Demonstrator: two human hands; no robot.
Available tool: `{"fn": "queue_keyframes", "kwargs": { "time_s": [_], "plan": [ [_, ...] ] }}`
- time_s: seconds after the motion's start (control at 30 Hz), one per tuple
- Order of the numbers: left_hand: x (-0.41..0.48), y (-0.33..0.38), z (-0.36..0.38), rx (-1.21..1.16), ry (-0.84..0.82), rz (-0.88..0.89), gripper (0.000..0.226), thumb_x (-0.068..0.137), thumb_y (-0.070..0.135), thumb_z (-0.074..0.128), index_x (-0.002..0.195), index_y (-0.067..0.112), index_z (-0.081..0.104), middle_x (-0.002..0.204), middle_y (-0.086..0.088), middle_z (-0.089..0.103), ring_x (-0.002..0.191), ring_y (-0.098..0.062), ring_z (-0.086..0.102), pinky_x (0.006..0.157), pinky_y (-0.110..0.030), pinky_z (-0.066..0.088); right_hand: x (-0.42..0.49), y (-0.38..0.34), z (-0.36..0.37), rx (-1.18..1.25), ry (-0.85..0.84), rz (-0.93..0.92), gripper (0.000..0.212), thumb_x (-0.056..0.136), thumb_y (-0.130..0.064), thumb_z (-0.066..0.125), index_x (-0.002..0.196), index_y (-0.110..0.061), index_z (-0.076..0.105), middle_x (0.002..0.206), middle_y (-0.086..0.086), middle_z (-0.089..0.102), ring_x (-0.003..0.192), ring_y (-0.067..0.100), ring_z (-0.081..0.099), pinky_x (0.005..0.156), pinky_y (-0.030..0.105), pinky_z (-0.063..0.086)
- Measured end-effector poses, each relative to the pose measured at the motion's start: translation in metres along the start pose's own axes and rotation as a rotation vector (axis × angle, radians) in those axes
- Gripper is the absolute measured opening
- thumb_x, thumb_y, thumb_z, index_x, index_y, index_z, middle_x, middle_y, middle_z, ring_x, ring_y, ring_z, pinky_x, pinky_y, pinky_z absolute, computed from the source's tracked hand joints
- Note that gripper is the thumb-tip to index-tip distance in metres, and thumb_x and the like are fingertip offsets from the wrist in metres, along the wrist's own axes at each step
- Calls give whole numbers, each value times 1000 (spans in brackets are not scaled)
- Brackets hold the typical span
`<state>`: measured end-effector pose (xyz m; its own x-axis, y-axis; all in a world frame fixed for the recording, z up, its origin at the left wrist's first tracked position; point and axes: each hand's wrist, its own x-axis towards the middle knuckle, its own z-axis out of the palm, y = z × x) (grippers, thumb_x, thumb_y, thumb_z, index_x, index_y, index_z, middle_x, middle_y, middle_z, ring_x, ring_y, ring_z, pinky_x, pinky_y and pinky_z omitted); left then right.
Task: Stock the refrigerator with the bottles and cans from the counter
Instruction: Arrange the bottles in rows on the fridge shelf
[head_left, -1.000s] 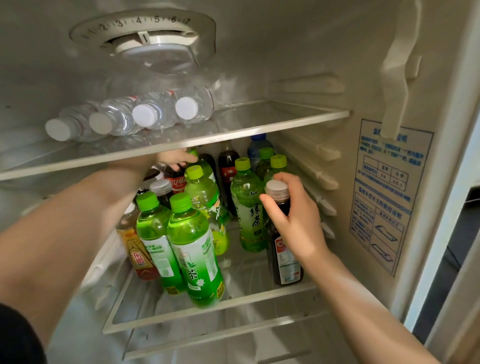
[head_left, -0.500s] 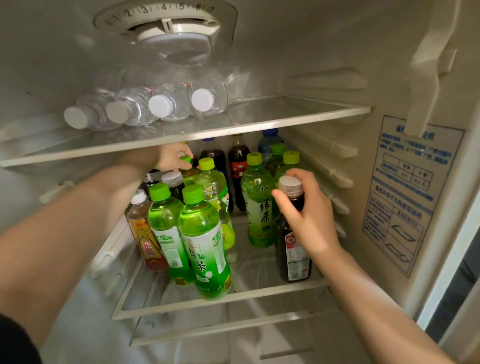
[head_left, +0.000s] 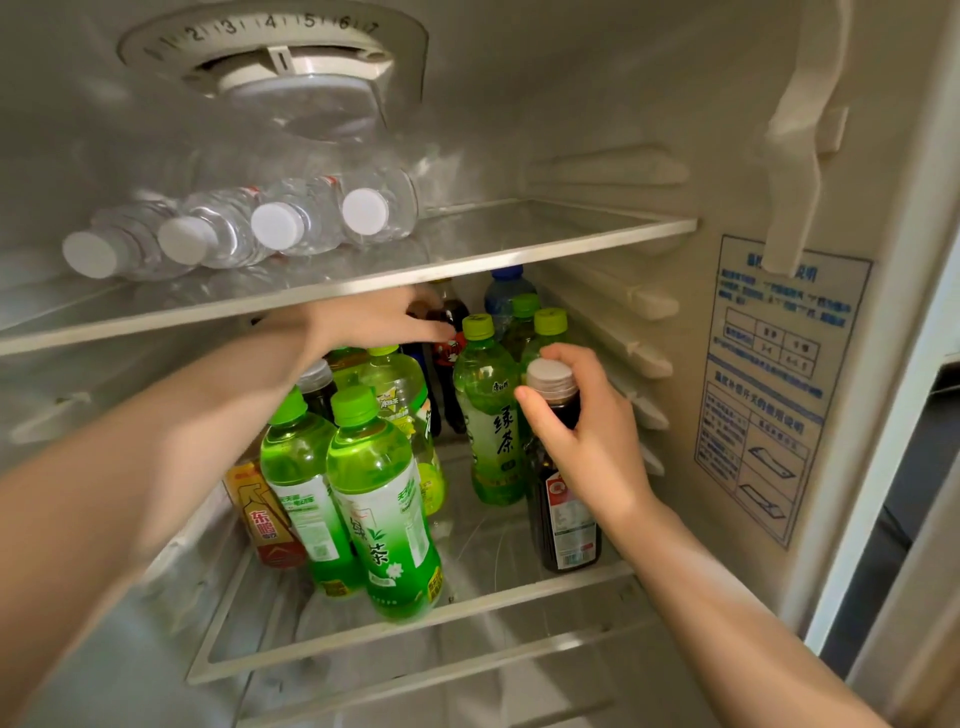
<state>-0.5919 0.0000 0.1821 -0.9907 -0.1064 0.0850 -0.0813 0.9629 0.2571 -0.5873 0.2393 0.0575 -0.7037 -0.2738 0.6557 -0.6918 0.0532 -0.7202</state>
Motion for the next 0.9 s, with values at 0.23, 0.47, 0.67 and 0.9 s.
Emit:
{"fn": "queue_keyframes", "kwargs": {
  "time_s": [0.23, 0.47, 0.67, 0.9],
  "plan": [
    [22, 42, 13, 61, -71, 126, 44, 86, 29, 67, 126, 16, 53, 100, 9, 51, 82, -8, 55, 64, -11, 44, 1, 0, -3, -7, -11, 7, 35, 87, -38, 62, 118, -30, 49, 103, -14, 60, 95, 0, 57, 83, 23, 48],
    [38, 30, 17, 44, -74, 121, 27, 90, 16, 62, 115, 9, 56, 92, -1, 53, 78, -24, 61, 66, -33, 56, 0, 0, -3, -18, -14, 12, 36, 87, -39, 62, 120, -31, 48, 104, -15, 60, 96, 0, 57, 82, 20, 47],
    [74, -15, 21, 89, -71, -18, 39, 84, 28, 69, 120, 24, 56, 109, -3, 61, 96, -21, 64, 86, -43, 55, 0, -1, -2, -16, -16, 23, 36, 86, -41, 60, 118, -34, 47, 103, -16, 60, 95, -1, 57, 80, 17, 47],
    [106, -52, 29, 64, -58, -19, 44, 77, 35, 72, 118, 38, 55, 114, 4, 61, 102, -18, 62, 90, -43, 53, 0, 1, 0, -17, 4, 15, 35, 87, -38, 62, 119, -31, 48, 104, -14, 60, 95, 0, 56, 81, 16, 45]
  ]
}}
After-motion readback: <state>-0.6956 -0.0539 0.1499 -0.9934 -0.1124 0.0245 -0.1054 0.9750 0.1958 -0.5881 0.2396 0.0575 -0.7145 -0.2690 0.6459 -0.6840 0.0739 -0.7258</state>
